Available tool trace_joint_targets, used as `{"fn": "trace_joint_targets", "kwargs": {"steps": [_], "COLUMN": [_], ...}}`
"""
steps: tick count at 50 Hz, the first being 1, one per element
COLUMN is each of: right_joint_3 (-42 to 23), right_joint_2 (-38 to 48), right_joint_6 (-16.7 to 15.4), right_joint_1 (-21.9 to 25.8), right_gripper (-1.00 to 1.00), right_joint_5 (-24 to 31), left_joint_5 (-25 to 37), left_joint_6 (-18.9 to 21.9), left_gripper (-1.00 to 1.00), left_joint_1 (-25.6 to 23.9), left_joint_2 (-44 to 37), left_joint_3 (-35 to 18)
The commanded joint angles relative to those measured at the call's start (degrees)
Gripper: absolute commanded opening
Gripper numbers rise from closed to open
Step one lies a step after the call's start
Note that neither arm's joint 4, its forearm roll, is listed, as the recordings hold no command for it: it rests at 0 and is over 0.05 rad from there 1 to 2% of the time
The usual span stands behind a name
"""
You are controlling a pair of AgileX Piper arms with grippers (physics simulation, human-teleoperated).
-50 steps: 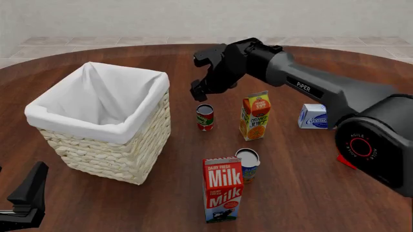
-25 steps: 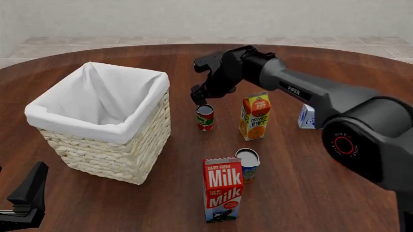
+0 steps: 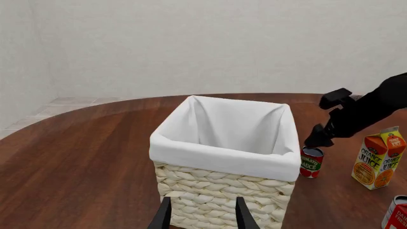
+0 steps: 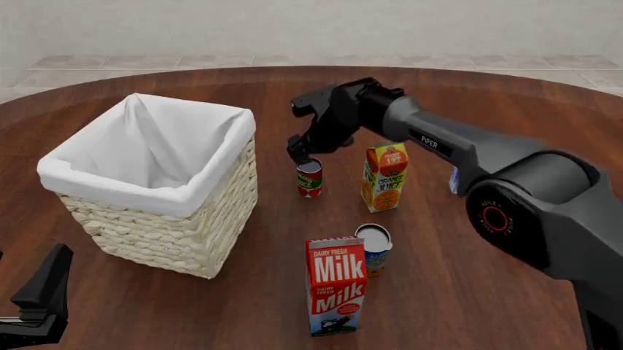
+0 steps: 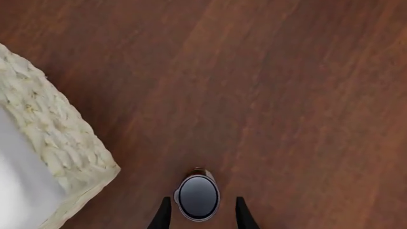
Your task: Pick up the tomato sauce, and put it in the basket.
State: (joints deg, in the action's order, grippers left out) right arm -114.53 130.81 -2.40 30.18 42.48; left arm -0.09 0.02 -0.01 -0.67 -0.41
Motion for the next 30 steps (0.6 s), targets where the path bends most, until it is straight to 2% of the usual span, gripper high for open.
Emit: {"fn": "trace_joint_targets", "kwargs": {"steps": [1, 25, 30], "right_joint_3": [-0.53, -2.91, -2.29], "right_joint_2": [1.76, 4.16, 4.16], "right_joint_6": [0.38, 0.97, 2.25], "right_joint_1": [0.02, -0.11, 0.54], "right_gripper": [1.00, 1.00, 1.00], "right_joint_5": [-0.55, 1.32, 1.28], "left_joint_5": [0.18, 0.18, 0.18], "left_joint_6": [0.03, 0.05, 0.04], "left_gripper": [1.00, 1.00, 1.00], "left_joint_1": [0.02, 0.02, 0.02], "left_joint_2": [0.18, 0.18, 0.19], "left_joint_3": [-0.04, -0.04, -0.04]}}
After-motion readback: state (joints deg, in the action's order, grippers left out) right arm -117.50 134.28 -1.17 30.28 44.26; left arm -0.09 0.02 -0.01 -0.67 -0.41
